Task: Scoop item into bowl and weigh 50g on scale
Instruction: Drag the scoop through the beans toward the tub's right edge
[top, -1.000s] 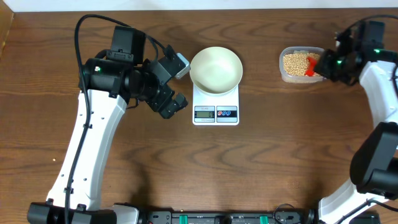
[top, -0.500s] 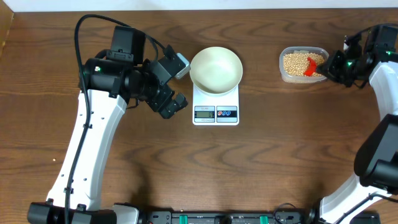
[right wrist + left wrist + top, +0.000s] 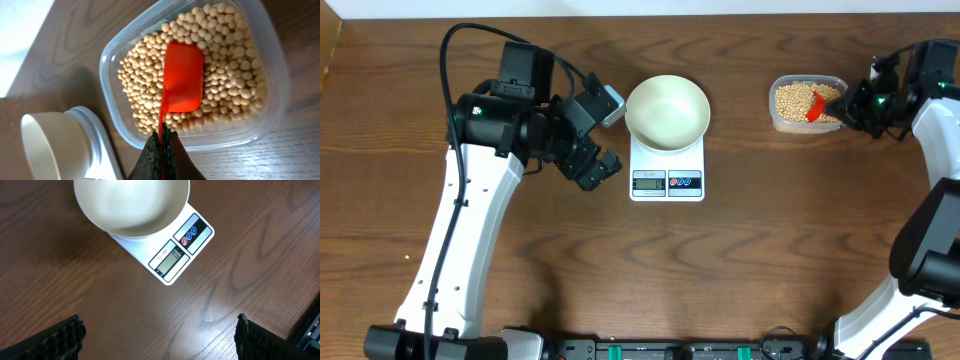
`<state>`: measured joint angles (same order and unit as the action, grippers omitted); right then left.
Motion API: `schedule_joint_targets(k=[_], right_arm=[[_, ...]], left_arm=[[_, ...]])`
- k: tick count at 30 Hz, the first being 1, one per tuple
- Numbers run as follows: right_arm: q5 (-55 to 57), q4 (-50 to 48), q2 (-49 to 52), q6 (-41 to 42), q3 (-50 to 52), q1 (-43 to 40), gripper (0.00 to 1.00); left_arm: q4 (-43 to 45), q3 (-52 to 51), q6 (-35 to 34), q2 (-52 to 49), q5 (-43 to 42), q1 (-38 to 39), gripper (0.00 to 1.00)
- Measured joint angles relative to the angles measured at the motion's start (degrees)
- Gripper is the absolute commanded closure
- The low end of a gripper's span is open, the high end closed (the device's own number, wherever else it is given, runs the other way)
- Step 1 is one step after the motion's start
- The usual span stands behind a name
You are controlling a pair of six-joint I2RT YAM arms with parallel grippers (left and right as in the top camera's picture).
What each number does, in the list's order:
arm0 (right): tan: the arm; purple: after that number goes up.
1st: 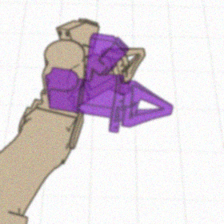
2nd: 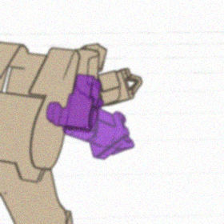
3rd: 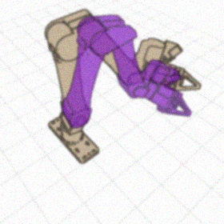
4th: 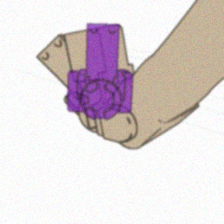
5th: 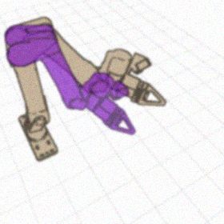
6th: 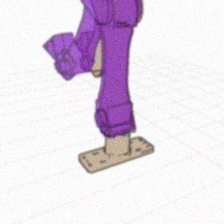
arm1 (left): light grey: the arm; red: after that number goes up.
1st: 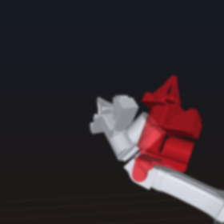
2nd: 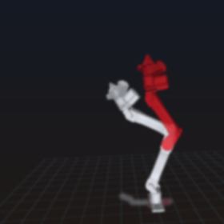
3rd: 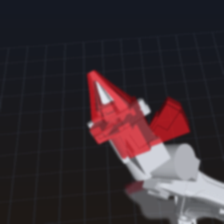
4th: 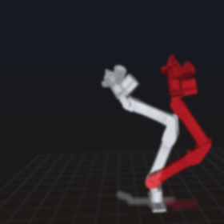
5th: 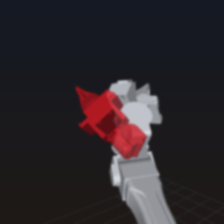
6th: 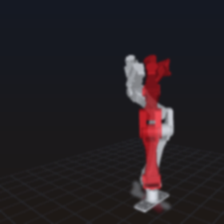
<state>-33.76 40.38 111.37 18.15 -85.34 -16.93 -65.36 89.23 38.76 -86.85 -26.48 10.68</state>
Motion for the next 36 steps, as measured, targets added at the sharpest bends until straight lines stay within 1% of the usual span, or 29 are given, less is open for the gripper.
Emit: schedule_joint_targets(k=[12, 21, 30, 36], right_arm=[[-7.15, -0.39, 1.66, 0.92, 0.00, -4.24, 0.99], [-9.55, 0.96, 1.66, -0.24, 0.00, -6.27, 0.99], [-6.71, 2.25, 1.66, -2.34, 0.00, -6.08, 0.99], [-4.04, 1.90, 1.64, -2.51, 0.00, -3.85, 0.99]], left_arm=[[0.00, 0.00, 0.00, 0.00, 0.00, 0.00, 0.02], [0.00, 0.00, 0.00, 0.00, 0.00, 0.00, 0.02], [0.00, 0.00, 0.00, 0.00, 0.00, 0.00, 0.02], [0.02, 0.00, 0.00, 0.00, 0.00, 0.00, 0.02]])
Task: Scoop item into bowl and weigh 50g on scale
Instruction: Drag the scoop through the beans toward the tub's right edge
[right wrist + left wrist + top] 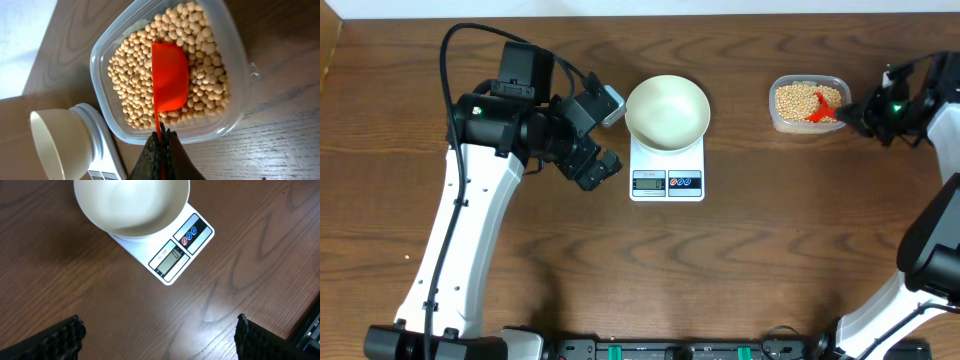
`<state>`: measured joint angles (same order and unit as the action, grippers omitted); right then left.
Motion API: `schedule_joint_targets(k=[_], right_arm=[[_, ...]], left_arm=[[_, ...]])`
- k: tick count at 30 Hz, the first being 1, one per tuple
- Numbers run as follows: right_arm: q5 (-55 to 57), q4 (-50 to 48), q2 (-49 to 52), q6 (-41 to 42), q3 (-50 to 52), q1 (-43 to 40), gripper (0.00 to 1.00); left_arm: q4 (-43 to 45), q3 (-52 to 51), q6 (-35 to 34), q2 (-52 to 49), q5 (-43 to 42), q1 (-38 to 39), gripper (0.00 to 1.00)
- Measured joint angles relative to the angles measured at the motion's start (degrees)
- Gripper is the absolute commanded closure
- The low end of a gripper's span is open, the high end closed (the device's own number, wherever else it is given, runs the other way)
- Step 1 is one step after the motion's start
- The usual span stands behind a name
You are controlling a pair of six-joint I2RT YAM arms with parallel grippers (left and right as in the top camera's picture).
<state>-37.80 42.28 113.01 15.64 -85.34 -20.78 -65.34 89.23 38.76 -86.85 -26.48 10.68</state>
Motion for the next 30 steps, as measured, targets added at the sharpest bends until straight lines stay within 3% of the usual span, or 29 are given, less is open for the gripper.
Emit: schedule_joint_targets(k=[16, 30], right_arm=[[0.90, -0.50, 0.44, 0.07, -0.02, 1.16, 0.99], [-7.34, -0.63, 2.01, -0.85, 0.00, -1.20, 0.99]], left_arm=[[-0.02, 0.00, 0.00, 0.00, 0.00, 0.00, 0.02], [-0.02, 0.00, 0.00, 0.00, 0.00, 0.00, 0.02]])
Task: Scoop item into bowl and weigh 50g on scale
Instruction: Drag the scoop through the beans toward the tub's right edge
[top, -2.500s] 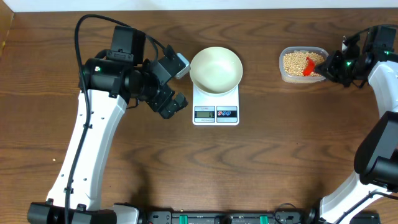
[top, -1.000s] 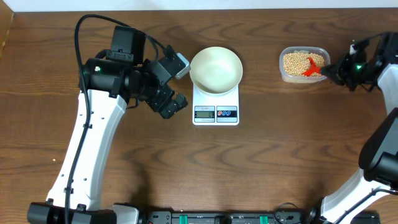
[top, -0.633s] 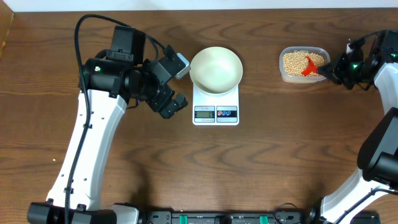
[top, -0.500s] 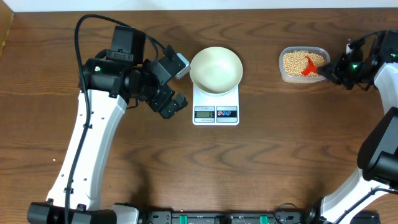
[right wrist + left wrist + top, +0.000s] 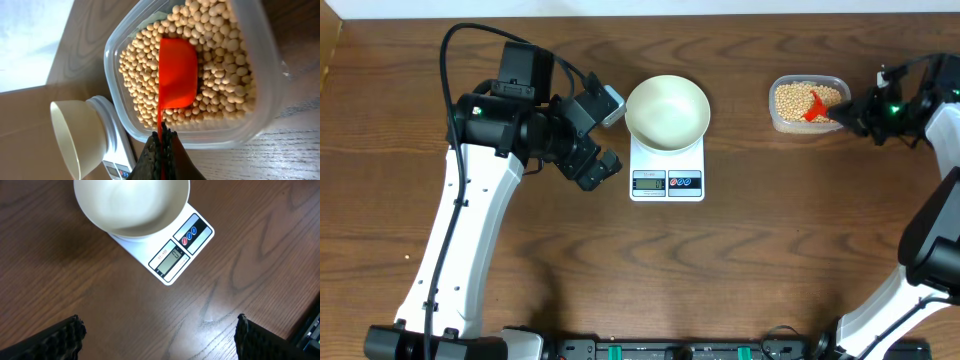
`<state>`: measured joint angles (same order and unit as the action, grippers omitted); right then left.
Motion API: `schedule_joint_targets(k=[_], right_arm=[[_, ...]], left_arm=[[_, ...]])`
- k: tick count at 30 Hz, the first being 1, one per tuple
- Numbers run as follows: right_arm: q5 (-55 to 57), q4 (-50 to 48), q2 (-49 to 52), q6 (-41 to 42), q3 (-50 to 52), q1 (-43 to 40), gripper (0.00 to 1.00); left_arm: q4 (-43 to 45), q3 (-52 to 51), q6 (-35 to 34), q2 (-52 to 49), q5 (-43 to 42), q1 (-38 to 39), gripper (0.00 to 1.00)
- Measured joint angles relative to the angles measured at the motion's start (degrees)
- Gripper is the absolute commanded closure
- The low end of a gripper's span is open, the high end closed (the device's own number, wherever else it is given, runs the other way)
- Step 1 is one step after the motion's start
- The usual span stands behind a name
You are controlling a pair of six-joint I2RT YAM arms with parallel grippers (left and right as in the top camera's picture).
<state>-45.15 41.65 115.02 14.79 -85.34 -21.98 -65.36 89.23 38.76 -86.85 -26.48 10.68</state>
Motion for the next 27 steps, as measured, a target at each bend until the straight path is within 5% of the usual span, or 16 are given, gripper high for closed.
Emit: schedule_joint_targets(k=[27], right_arm=[[-17.03, 1.36, 0.11, -6.80, 0.00, -8.20, 0.99]], left_arm=[[0.00, 0.00, 0.00, 0.00, 0.02, 0.00, 0.02]])
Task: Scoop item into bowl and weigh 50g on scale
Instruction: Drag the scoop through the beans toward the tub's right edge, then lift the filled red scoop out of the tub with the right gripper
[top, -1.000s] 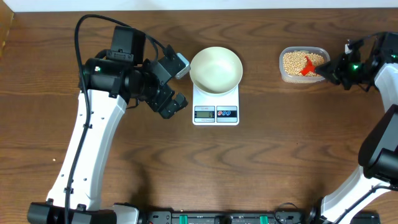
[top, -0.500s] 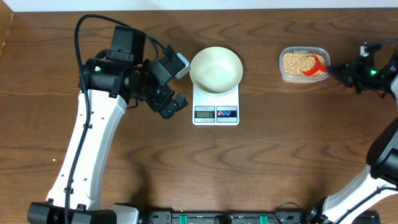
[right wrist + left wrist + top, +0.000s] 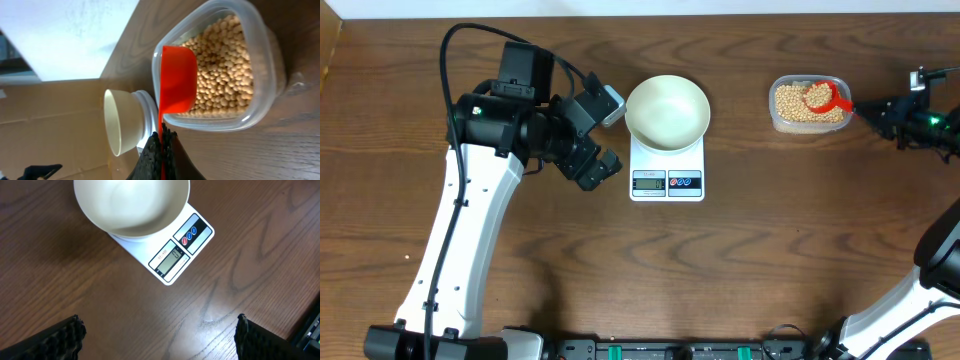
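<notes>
An empty cream bowl [image 3: 667, 110] sits on the white scale [image 3: 667, 180]; both also show in the left wrist view as the bowl [image 3: 132, 205] and the scale [image 3: 172, 255]. A clear tub of soybeans [image 3: 800, 105] stands at the back right. My right gripper [image 3: 878, 108] is shut on the handle of a red scoop [image 3: 820, 96], whose cup is raised over the tub's right part with beans in it. The right wrist view shows the scoop [image 3: 177, 80] from below, above the tub [image 3: 230, 75], with the right gripper [image 3: 162, 139] clamped on its handle. My left gripper [image 3: 160, 340] hangs open left of the scale.
Brown wooden table [image 3: 770, 250]. The left arm [image 3: 470, 200] stretches along the left side. The tabletop's back edge [image 3: 740, 16] lies just behind the tub. A bowl [image 3: 120, 122] and the scale show beyond the scoop in the right wrist view.
My right gripper has moved to the right and the scoop has come up out of the beans, now over the tub's right part with beans in its cup. The left arm has not moved.
The right gripper stayed shut on the scoop's handle throughout. First the scoop lay on the beans in the tub, then the gripper stood further right with the scoop still among the beans, then dug in, and now it is lifted, loaded. The bowl stayed empty.
</notes>
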`<state>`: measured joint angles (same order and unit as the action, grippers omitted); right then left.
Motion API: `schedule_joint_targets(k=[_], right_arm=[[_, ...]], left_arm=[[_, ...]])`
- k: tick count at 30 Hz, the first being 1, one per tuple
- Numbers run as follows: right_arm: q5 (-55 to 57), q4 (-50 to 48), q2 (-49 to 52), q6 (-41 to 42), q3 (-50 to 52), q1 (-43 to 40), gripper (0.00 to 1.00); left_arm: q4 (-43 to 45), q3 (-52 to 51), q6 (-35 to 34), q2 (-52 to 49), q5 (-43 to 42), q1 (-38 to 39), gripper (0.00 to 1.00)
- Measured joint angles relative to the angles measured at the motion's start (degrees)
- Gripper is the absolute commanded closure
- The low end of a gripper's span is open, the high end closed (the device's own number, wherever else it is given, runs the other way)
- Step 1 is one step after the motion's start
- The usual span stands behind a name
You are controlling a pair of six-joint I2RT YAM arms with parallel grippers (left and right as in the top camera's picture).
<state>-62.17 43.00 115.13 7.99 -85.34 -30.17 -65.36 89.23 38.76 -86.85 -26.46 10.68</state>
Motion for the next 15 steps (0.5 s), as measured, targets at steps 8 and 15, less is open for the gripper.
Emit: schedule_joint_targets(k=[8, 15], right_arm=[[-6.27, 0.02, 0.00, -1.14, 0.00, -1.36, 0.99], [-12.44, 0.00, 0.00, -2.32, 0.00, -3.72, 0.99]], left_arm=[[0.02, 0.00, 0.00, 0.00, -0.02, 0.00, 0.02], [0.00, 0.00, 0.00, 0.00, -0.02, 0.00, 0.02]])
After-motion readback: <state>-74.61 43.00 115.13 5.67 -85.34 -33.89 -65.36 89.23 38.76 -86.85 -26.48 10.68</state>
